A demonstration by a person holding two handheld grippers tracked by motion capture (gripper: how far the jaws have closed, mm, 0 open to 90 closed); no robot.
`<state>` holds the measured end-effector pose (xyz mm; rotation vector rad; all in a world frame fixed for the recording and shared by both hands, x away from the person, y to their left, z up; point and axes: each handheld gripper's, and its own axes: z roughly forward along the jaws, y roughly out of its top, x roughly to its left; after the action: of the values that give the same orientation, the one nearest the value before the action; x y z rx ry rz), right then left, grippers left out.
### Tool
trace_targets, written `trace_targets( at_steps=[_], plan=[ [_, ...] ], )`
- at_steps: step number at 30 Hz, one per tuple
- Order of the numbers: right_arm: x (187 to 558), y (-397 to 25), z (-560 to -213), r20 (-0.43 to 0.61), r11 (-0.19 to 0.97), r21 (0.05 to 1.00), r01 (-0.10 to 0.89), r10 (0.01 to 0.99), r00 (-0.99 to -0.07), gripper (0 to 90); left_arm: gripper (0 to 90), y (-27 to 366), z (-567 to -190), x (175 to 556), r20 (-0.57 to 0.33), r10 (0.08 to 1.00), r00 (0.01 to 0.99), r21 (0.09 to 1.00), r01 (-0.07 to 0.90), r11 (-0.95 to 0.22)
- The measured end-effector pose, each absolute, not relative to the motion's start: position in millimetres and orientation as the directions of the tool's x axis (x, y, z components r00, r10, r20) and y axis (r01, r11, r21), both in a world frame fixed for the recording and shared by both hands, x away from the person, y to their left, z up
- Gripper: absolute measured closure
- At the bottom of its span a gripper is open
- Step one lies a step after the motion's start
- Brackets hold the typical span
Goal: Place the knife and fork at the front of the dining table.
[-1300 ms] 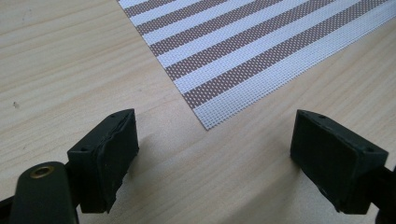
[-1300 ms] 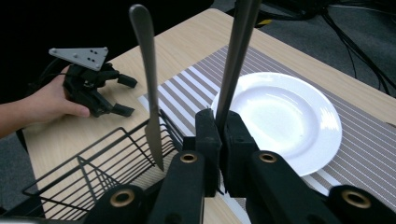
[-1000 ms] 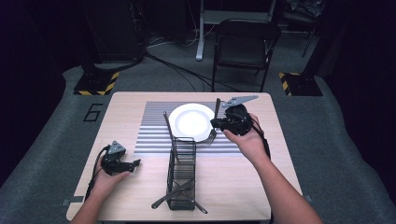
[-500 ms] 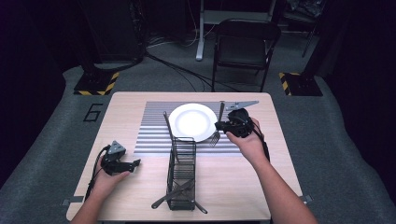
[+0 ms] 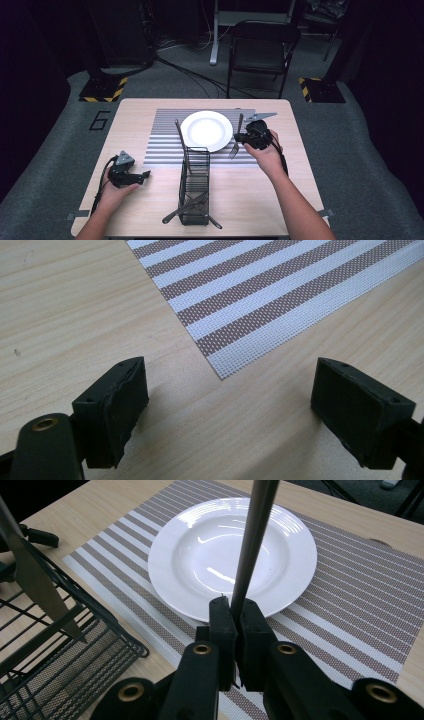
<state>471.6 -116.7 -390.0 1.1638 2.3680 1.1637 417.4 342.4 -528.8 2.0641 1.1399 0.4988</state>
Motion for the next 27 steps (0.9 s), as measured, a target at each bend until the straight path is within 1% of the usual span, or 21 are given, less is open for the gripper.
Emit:
trace_targets(
  at_steps=[4, 12, 27],
  plan=[
    [474.7, -119.0, -399.3, 0.121, 0.353, 0.741, 0.572, 0.767, -0.630, 87.2, 15.1, 342.4, -528.9, 417.4, -0.006, 0.845, 0.535, 0.743, 0.568, -0.354],
    [479.9, -122.3, -410.2, 0.110, 0.360, 0.736, 0.574, 0.772, -0.626, 87.2, 15.1, 342.4, -528.9, 417.4, -0.006, 0.845, 0.535, 0.744, 0.567, -0.354],
    [491.7, -121.1, -429.6, 0.111, 0.356, 0.709, 0.608, 0.796, -0.595, 87.1, 15.1, 342.4, -528.9, 417.4, -0.006, 0.845, 0.535, 0.743, 0.568, -0.354]
  ],
)
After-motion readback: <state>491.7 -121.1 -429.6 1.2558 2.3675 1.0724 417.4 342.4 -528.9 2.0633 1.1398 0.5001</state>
